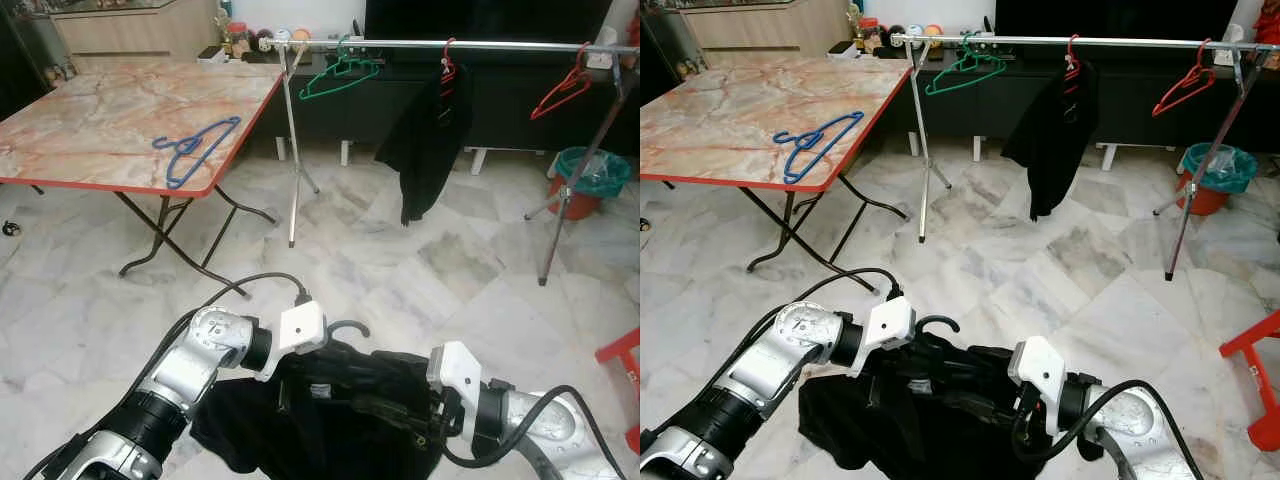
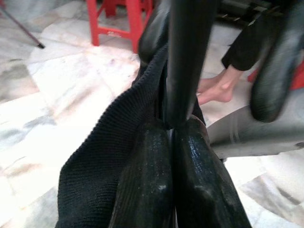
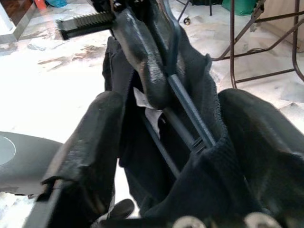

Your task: Hang hanger

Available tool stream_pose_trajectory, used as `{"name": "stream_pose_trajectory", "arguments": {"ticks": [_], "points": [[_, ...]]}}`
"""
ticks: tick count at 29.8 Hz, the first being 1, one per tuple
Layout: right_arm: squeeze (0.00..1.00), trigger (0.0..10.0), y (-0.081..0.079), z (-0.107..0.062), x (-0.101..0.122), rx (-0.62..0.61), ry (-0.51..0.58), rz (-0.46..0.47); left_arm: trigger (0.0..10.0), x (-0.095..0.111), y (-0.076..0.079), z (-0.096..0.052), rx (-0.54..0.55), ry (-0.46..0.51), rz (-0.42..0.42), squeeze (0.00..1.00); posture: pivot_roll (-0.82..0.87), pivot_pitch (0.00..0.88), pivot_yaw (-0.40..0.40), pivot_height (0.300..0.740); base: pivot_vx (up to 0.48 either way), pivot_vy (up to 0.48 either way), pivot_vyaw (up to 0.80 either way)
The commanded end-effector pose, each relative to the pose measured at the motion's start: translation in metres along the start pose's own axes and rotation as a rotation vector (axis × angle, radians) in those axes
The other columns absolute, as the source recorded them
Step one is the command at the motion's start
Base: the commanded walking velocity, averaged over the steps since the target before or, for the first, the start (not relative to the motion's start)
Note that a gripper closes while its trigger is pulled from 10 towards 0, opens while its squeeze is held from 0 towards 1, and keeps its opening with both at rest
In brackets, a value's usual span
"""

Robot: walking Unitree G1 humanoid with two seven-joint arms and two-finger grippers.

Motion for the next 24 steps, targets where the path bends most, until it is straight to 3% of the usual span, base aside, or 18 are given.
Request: {"name": "stream_pose_trajectory", "arguments": {"ticks": [1, 3, 10, 12, 13, 15, 16, 20, 24], "points": [[0.19, 10.0, -0.002, 0.001, 0.003, 0.006, -0.001, -0.010, 0.0, 0.006, -0.007, -0.004, 0.027, -0.004, 0.046, 0.00, -0.04, 0.019, 0.058, 0.740, 0.000, 0.000, 0.00], [0.00, 10.0, 0.001, -0.001, 0.001, -0.025, -0.014, -0.020, 0.0, 0.003, -0.011, -0.006, 0.051, -0.011, 0.048, 0.00, -0.04, 0.021, 0.059, 0.740, 0.000, 0.000, 0.00], [0.00, 10.0, 0.009, -0.009, 0.000, -0.127, -0.020, -0.010, 0.2, -0.003, -0.021, -0.008, 0.116, -0.003, 0.042, 0.00, -0.04, 0.025, 0.060, 0.740, 0.000, 0.000, 0.00], [0.00, 10.0, 0.017, -0.013, -0.001, -0.195, -0.025, -0.015, 2.6, -0.003, -0.024, -0.007, 0.138, 0.007, 0.039, 0.00, -0.05, 0.026, 0.061, 0.740, 0.000, 0.000, 0.00], [0.00, 10.0, 0.026, -0.016, -0.003, -0.277, -0.032, -0.017, 8.3, -0.004, -0.028, -0.006, 0.176, 0.019, 0.038, 0.00, -0.05, 0.028, 0.061, 0.740, 0.000, 0.000, 0.00], [0.00, 10.0, 0.028, -0.018, -0.003, -0.301, -0.032, -0.019, 8.3, -0.004, -0.030, -0.006, 0.190, 0.023, 0.036, 0.00, -0.05, 0.028, 0.061, 0.740, 0.000, 0.000, 0.00], [0.00, 10.0, 0.035, -0.020, -0.004, -0.374, -0.023, -0.013, 10.0, -0.004, -0.032, -0.005, 0.207, 0.029, 0.031, 0.00, -0.05, 0.028, 0.058, 0.740, 0.000, 0.000, 0.00], [0.00, 10.0, 0.040, -0.022, -0.002, -0.439, -0.001, -0.004, 10.0, -0.004, -0.036, -0.005, 0.237, 0.042, 0.030, 0.00, -0.05, 0.028, 0.058, 0.740, 0.000, 0.000, 0.00], [0.00, 10.0, 0.047, -0.023, -0.001, -0.550, 0.033, 0.011, 10.0, -0.002, -0.049, -0.008, 0.339, 0.073, 0.020, 0.00, -0.05, 0.016, 0.056, 0.740, 0.000, 0.000, 0.00]]}}
Point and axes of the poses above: a point about 5 cm out from each wrist's last joint towards the gripper, its own z axis pointing out of the wrist towards the gripper, its own x axis along the axis of the wrist's last joint, y = z × x, the point moved 4 cm from there along z, pointing out of the wrist towards the gripper, and after that the axes turned 9 degrees about -z, right-handed, at the moved point
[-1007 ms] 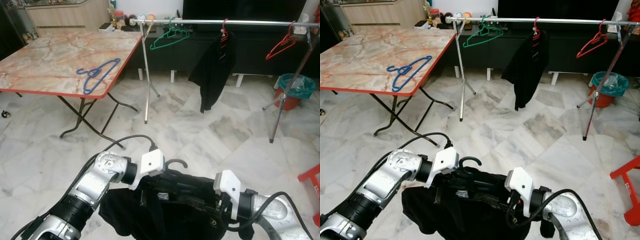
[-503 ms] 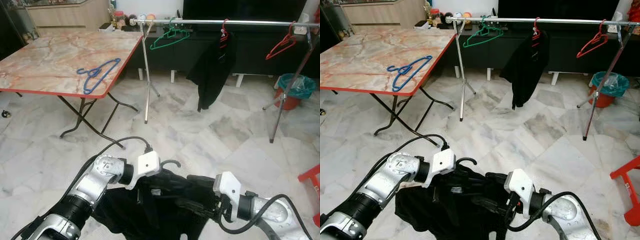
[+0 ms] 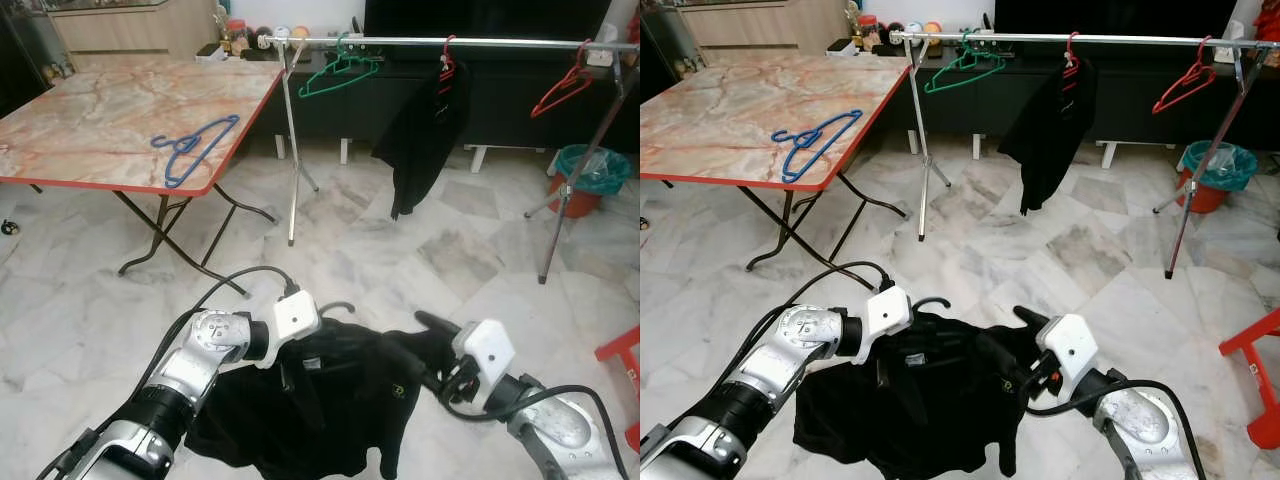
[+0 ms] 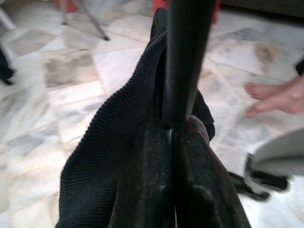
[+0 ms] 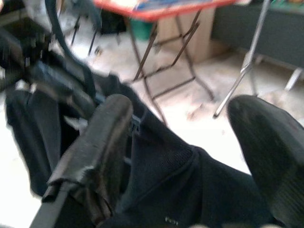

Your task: Hang hanger

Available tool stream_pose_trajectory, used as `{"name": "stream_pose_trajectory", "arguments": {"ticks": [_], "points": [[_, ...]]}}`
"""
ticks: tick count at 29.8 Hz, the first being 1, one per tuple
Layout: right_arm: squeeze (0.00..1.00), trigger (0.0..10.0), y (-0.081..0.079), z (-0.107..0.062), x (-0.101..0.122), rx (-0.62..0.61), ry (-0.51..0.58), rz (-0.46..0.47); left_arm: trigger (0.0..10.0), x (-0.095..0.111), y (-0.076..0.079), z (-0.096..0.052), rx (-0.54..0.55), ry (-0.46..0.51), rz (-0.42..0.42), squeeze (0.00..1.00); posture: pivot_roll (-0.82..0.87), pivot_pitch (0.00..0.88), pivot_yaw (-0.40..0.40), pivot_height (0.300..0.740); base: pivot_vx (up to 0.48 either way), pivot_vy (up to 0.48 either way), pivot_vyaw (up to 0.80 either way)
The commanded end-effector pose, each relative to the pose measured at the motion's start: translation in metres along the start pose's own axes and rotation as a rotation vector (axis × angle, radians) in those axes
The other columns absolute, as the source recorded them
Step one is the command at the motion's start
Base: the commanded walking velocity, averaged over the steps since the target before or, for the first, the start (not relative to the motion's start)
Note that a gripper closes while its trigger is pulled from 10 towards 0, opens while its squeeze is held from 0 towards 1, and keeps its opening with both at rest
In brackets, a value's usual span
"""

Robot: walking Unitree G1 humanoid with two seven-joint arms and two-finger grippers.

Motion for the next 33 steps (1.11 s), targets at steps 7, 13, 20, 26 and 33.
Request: {"name": "stream_pose_trajectory", "arguments": {"ticks": [7, 13, 20, 26, 33], "points": [[0.00, 10.0, 0.016, 0.003, -0.011, -0.214, -0.018, -0.002, 10.0, 0.018, -0.028, 0.001, 0.202, 0.082, -0.024, 0.00, -0.04, 0.000, 0.050, 0.740, 0.000, 0.000, 0.00], [0.00, 10.0, 0.026, 0.004, -0.019, -0.348, -0.021, 0.033, 10.0, 0.025, -0.024, 0.007, 0.207, 0.130, -0.045, 0.00, -0.04, 0.000, 0.049, 0.740, 0.000, 0.000, 0.00], [0.00, 10.0, 0.035, 0.005, -0.040, -0.494, -0.083, 0.036, 10.0, 0.039, -0.015, 0.017, 0.164, 0.164, -0.071, 0.00, -0.04, 0.000, 0.045, 0.740, 0.000, 0.000, 0.00], [0.00, 10.0, 0.038, 0.007, -0.048, -0.584, -0.098, 0.050, 10.0, 0.061, -0.012, 0.021, 0.162, 0.251, -0.119, 0.00, -0.03, 0.000, 0.044, 0.740, 0.000, 0.000, 0.00], [0.00, 10.0, 0.041, 0.009, -0.055, -0.658, -0.099, 0.055, 10.0, 0.068, -0.006, 0.024, 0.143, 0.271, -0.152, 0.00, -0.03, 0.000, 0.047, 0.740, 0.000, 0.000, 0.00]]}}
Point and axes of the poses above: a point about 5 cm out from each wrist's last joint towards the gripper, its own z axis pointing out of the wrist towards the gripper, its own x axis along the axis of the wrist's last joint, y = z × x, the point moved 4 cm from there along z, pointing out of the wrist towards the gripper, and after that the axes turned 9 degrees about -z, right-handed, at the moved point
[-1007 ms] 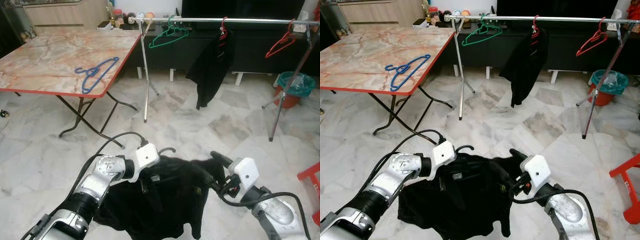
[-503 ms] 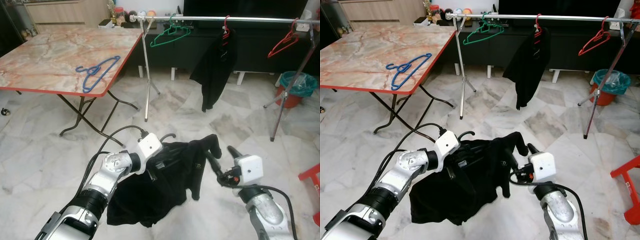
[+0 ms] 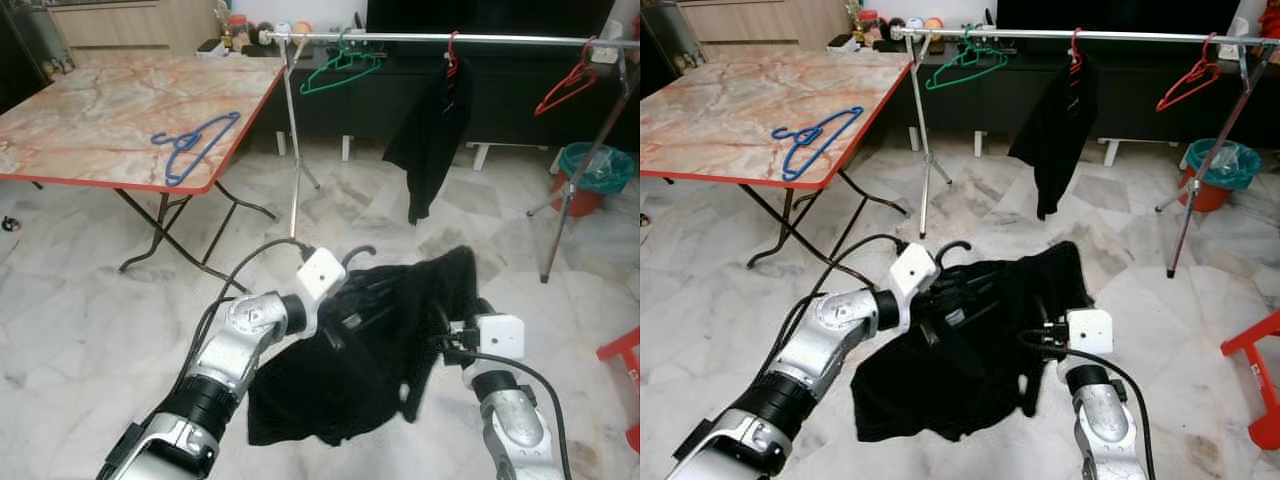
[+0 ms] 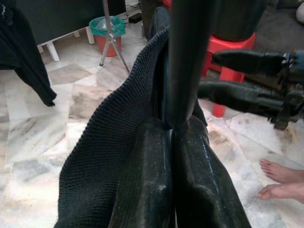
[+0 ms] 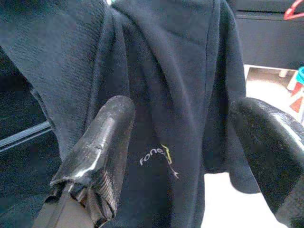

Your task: Hang hanger

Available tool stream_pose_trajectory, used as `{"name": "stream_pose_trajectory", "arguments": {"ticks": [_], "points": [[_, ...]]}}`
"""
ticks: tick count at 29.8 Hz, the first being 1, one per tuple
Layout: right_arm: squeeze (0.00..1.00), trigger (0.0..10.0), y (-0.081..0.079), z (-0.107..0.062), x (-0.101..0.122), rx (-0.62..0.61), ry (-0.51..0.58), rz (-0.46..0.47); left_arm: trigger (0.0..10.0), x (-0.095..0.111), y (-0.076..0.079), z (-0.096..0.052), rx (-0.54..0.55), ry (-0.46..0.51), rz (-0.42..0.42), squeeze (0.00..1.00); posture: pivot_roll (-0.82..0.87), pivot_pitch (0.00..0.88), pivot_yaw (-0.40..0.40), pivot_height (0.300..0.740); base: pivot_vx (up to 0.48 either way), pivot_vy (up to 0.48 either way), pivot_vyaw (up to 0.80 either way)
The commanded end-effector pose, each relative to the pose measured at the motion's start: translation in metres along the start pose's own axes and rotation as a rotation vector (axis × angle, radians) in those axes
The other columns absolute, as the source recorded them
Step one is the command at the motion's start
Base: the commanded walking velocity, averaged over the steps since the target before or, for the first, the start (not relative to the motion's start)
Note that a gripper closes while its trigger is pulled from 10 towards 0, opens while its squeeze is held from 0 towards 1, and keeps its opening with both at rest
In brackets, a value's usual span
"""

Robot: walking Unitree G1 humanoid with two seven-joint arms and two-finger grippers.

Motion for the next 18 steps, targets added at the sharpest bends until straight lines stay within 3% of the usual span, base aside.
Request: {"name": "stream_pose_trajectory", "arguments": {"ticks": [1, 8, 12, 18], "points": [[0.00, 10.0, -0.002, 0.001, -0.001, -0.005, 0.000, 0.009, 10.0, 0.009, -0.002, -0.002, 0.006, 0.027, 0.003, 0.00, -0.03, 0.000, 0.048, 0.740, 0.000, 0.000, 0.00], [0.00, 10.0, -0.027, -0.004, -0.002, 0.118, 0.022, 0.047, 10.0, 0.013, 0.001, -0.001, -0.008, 0.030, -0.012, 0.00, -0.03, 0.000, 0.054, 0.740, 0.000, 0.000, 0.00], [0.00, 10.0, -0.047, -0.012, -0.001, 0.262, 0.039, 0.068, 10.0, 0.014, 0.001, 0.000, -0.015, 0.031, -0.012, 0.00, -0.03, 0.000, 0.056, 0.740, 0.000, 0.000, 0.00], [0.00, 10.0, -0.049, -0.016, -0.002, 0.298, 0.042, 0.063, 10.0, 0.016, 0.002, 0.001, -0.022, 0.033, -0.012, 0.00, -0.04, 0.002, 0.059, 0.740, 0.000, 0.000, 0.00]]}}
Point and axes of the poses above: a point about 5 cm out from each wrist's last joint towards the gripper, its own z axis pointing out of the wrist towards the gripper, its own x axis along the axis of the wrist's last joint, y = z × x, the point moved 4 cm from there along z, pointing out of the wrist towards the gripper, and after that the axes turned 9 degrees about -z, right-handed, at the moved point
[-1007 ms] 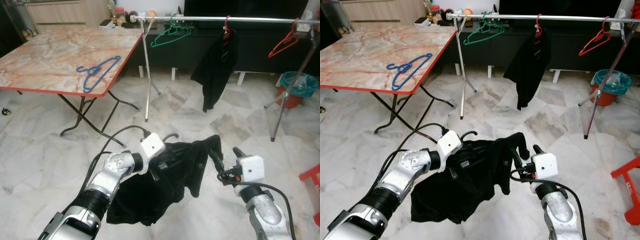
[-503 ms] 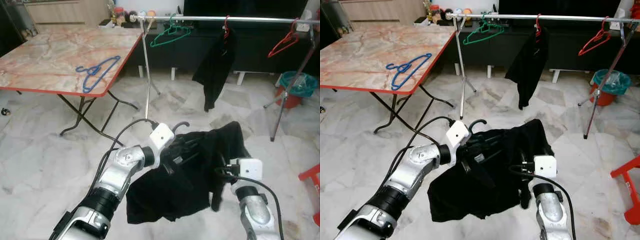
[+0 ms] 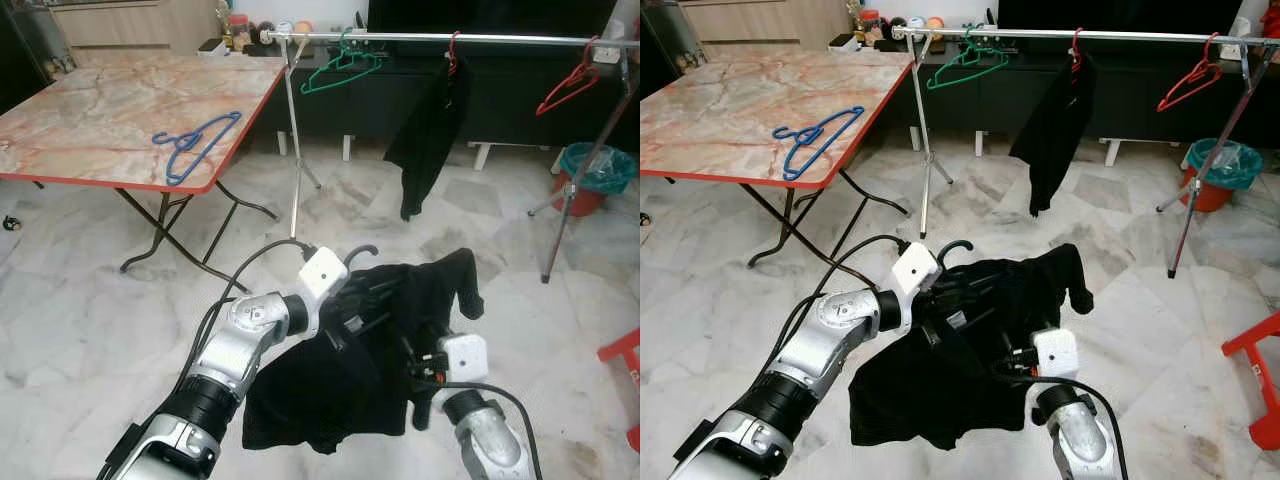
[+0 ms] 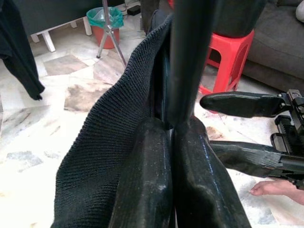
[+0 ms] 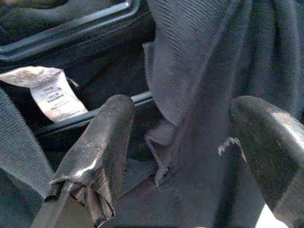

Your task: Hang hanger

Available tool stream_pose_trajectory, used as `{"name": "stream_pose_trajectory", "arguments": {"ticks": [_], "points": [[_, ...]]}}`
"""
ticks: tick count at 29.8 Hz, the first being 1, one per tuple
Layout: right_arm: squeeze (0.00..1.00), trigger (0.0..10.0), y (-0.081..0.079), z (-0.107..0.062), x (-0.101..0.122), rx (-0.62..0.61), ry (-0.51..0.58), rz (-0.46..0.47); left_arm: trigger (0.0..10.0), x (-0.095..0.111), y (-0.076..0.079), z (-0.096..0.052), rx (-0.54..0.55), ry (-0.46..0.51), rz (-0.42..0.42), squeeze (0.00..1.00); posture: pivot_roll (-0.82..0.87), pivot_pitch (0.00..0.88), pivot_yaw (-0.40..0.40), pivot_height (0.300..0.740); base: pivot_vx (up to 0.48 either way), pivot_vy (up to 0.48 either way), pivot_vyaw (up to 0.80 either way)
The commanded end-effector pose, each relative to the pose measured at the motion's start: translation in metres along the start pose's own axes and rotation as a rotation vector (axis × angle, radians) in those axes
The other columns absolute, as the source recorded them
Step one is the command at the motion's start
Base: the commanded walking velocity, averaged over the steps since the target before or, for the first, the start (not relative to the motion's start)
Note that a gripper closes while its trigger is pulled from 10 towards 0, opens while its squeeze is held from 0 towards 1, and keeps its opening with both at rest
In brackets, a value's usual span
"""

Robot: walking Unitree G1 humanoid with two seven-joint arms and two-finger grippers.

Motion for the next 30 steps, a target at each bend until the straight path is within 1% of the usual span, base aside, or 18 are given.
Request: {"name": "stream_pose_trajectory", "arguments": {"ticks": [1, 6, 11, 12, 15, 16, 19, 20, 23, 27, 28, 30], "points": [[0.00, 10.0, -0.002, 0.001, 0.005, 0.014, 0.019, -0.005, 10.0, 0.019, 0.001, 0.000, -0.019, 0.059, 0.025, 0.00, -0.04, 0.004, 0.060, 0.740, 0.000, 0.000, 0.00], [0.00, 10.0, -0.001, 0.003, 0.003, 0.007, 0.016, -0.012, 10.0, 0.020, 0.004, 0.001, -0.031, 0.061, 0.024, 0.00, -0.03, 0.005, 0.060, 0.740, 0.000, 0.000, 0.00], [0.00, 10.0, -0.005, 0.005, 0.005, 0.038, 0.022, 0.005, 10.0, 0.021, 0.011, 0.000, -0.083, 0.062, 0.021, 0.00, -0.03, 0.007, 0.060, 0.740, 0.000, 0.000, 0.00], [0.00, 10.0, -0.005, 0.006, 0.005, 0.043, 0.022, -0.004, 10.0, 0.021, 0.017, -0.001, -0.124, 0.064, 0.011, 0.00, -0.03, 0.012, 0.060, 0.740, 0.000, 0.000, 0.00], [0.00, 10.0, -0.004, 0.005, 0.005, 0.037, 0.022, -0.011, 10.0, 0.022, 0.024, -0.002, -0.168, 0.067, 0.006, 0.00, -0.03, 0.012, 0.060, 0.740, 0.000, 0.000, 0.00], [0.00, 10.0, -0.003, 0.005, 0.005, 0.035, 0.020, -0.019, 10.0, 0.022, 0.029, -0.003, -0.202, 0.068, -0.001, 0.00, -0.03, 0.011, 0.060, 0.740, 0.000, 0.000, 0.00], [0.00, 10.0, -0.002, 0.005, 0.005, 0.029, 0.019, -0.022, 10.0, 0.020, 0.035, -0.005, -0.241, 0.059, -0.011, 0.00, -0.03, 0.005, 0.060, 0.740, 0.000, 0.000, 0.00], [0.00, 10.0, 0.000, 0.005, 0.005, 0.016, 0.021, -0.025, 10.0, 0.018, 0.040, -0.006, -0.268, 0.054, -0.014, 0.00, -0.03, 0.005, 0.060, 0.740, 0.000, 0.000, 0.00], [0.00, 10.0, 0.003, 0.006, 0.005, 0.004, 0.024, -0.032, 10.0, 0.018, 0.043, -0.007, -0.290, 0.054, -0.021, 0.00, -0.03, 0.000, 0.060, 0.740, 0.000, 0.000, 0.00], [0.00, 10.0, 0.012, 0.008, 0.008, -0.053, 0.032, -0.050, 10.0, 0.015, 0.044, -0.008, -0.293, 0.046, -0.023, 0.00, -0.03, 0.000, 0.059, 0.740, 0.000, 0.000, 0.00], [0.00, 10.0, 0.015, 0.009, 0.009, -0.075, 0.033, -0.063, 10.0, 0.012, 0.043, -0.008, -0.290, 0.035, -0.025, 0.00, -0.04, 0.000, 0.060, 0.740, 0.000, 0.000, 0.00], [0.00, 10.0, 0.015, 0.009, 0.009, -0.081, 0.033, -0.069, 10.0, 0.011, 0.043, -0.008, -0.288, 0.030, -0.026, 0.00, -0.04, 0.000, 0.060, 0.740, 0.000, 0.000, 0.00]]}}
Point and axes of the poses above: a point about 5 cm out from each wrist's last joint towards the gripper, its own z axis pointing out of the wrist towards the gripper, its own x axis along the axis of the wrist's last joint, y = z × x, the point moved 4 cm from there along z, pointing out of the wrist towards the gripper, and after that the axes turned 9 degrees about -z, right-handed, at the moved point
